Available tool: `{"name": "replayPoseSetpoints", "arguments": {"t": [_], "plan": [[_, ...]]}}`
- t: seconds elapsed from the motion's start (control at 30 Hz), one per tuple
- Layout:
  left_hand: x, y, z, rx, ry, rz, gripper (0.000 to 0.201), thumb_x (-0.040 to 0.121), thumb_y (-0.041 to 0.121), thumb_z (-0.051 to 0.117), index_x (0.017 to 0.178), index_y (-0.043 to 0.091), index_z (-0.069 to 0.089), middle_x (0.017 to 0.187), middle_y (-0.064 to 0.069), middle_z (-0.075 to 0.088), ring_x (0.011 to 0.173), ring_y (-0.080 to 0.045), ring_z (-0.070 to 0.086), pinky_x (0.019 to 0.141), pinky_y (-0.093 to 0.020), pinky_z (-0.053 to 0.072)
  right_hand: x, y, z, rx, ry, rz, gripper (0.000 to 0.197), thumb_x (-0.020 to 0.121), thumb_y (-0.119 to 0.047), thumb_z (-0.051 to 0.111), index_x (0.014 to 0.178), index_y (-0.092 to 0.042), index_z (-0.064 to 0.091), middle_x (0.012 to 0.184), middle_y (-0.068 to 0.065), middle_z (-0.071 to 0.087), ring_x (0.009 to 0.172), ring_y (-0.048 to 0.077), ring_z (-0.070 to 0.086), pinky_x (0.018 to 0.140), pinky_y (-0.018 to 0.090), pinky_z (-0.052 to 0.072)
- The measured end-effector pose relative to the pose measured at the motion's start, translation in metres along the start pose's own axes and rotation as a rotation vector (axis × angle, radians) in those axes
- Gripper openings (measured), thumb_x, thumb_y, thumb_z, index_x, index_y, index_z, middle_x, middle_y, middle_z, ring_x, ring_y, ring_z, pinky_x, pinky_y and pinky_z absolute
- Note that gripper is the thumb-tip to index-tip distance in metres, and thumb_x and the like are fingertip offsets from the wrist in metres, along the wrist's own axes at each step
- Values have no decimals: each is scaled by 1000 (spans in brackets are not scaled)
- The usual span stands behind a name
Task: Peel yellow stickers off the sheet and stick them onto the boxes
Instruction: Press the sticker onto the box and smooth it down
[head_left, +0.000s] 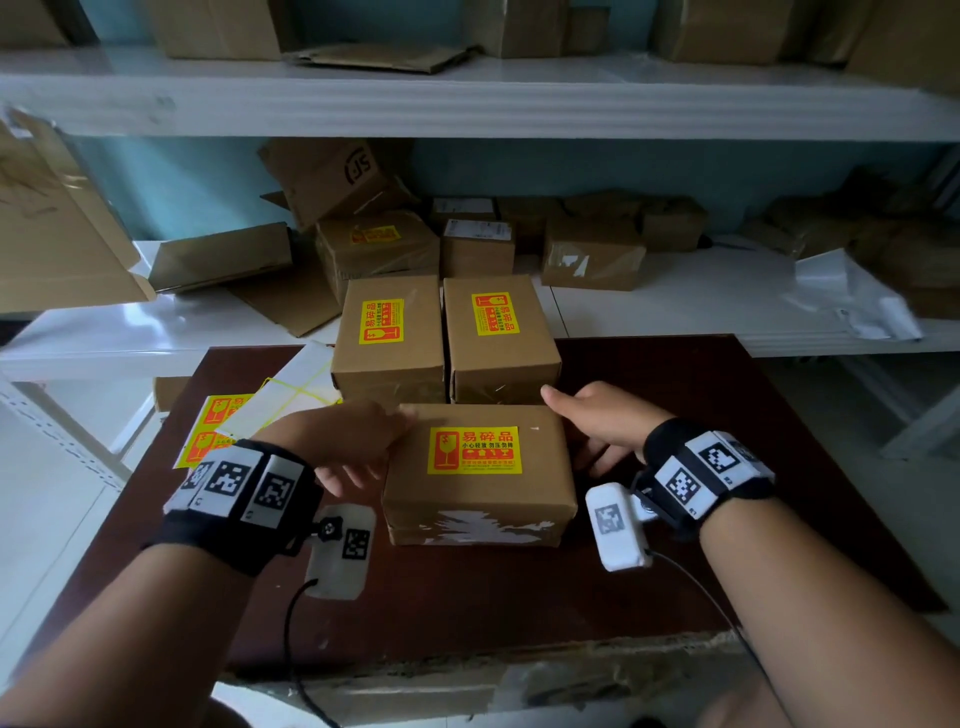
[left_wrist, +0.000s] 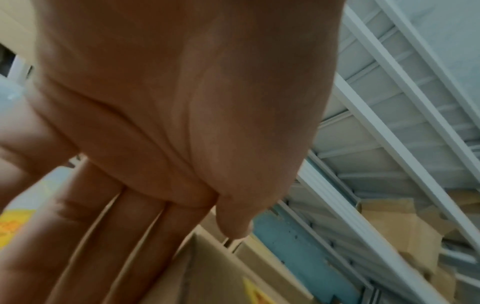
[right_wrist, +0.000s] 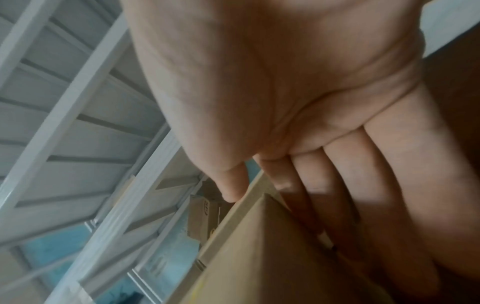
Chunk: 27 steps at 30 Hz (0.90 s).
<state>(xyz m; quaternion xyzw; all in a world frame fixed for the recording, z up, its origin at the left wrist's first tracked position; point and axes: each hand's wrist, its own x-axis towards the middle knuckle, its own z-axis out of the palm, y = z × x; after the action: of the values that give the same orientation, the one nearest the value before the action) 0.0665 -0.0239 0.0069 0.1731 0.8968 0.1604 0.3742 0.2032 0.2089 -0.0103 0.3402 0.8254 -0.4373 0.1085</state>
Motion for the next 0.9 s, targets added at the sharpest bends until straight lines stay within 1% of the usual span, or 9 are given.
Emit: {"name": "replayPoseSetpoints", "arguments": {"t": [0.13, 0.23, 0.33, 0.47, 0.57, 0.63, 0.7, 0.8, 0.9], "plan": [[-20, 7, -18, -127, -36, 120, 52, 104, 49, 33, 108, 7, 63, 95, -9, 71, 83, -22, 70, 58, -34, 57, -14, -4, -17, 304, -10, -131, 51, 97, -53, 55, 115, -7, 69, 104, 6, 77, 92, 29, 75, 84, 48, 61], [-42, 7, -45, -365, 85, 333, 38, 99, 40, 49, 96, 9, 70, 82, -6, 75, 77, -20, 69, 53, -30, 55, -35, -12, -45, 627, 127, -300, 33, 97, -41, 60, 106, -13, 74, 96, 2, 78, 85, 19, 73, 70, 38, 59], [-51, 6, -57, -473, 227, 584, 36, 86, 48, 67, 111, 23, 73, 104, -4, 75, 96, -19, 68, 74, -39, 58, -43, -19, -54, 803, 182, -421, 29, 97, -37, 58, 107, -14, 73, 97, 2, 77, 82, 14, 71, 70, 33, 56], [-31, 6, -47, -631, 227, 719, 67, 78, 57, 72, 141, 42, 51, 137, -1, 61, 121, -20, 62, 105, -49, 46, -33, -29, -36, 834, 203, -469, 34, 100, -35, 55, 122, -12, 69, 112, 4, 75, 103, 20, 70, 92, 40, 53], [-16, 7, -37, -694, 264, 755, 69, 86, 47, 71, 146, 52, 37, 142, 7, 56, 125, -14, 58, 103, -35, 47, -25, -39, -22, 867, 229, -470, 37, 99, -37, 57, 131, -19, 65, 122, 1, 73, 117, 18, 65, 100, 39, 47], [-11, 10, -31, -685, 299, 771, 71, 92, 37, 68, 150, 51, 29, 140, 12, 58, 121, -6, 60, 95, -25, 51, -22, -44, -16, 862, 229, -470, 32, 98, -37, 59, 123, -20, 68, 117, -2, 74, 113, 14, 66, 98, 37, 47], [-7, 12, -31, -686, 334, 776, 79, 87, 44, 71, 151, 52, 24, 142, 15, 55, 124, -5, 57, 106, -35, 47, -21, -49, -14, 845, 257, -489, 27, 97, -35, 62, 118, -20, 71, 111, -4, 76, 104, 9, 69, 91, 31, 51], [-3, 12, -34, -726, 354, 799, 80, 84, 49, 66, 151, 52, 23, 145, 19, 51, 132, -3, 50, 116, -41, 36, -22, -54, -16, 813, 288, -574, 37, 92, -33, 70, 125, -19, 66, 113, -4, 76, 102, 8, 71, 82, 24, 54], [-5, 20, -30, -752, 385, 850, 81, 80, 59, 67, 149, 57, 24, 150, 21, 44, 136, -5, 45, 116, -44, 34, -18, -58, -10, 725, 308, -603, 79, 69, -53, 86, 136, -29, 52, 127, -7, 70, 117, 10, 65, 102, 39, 52]]}}
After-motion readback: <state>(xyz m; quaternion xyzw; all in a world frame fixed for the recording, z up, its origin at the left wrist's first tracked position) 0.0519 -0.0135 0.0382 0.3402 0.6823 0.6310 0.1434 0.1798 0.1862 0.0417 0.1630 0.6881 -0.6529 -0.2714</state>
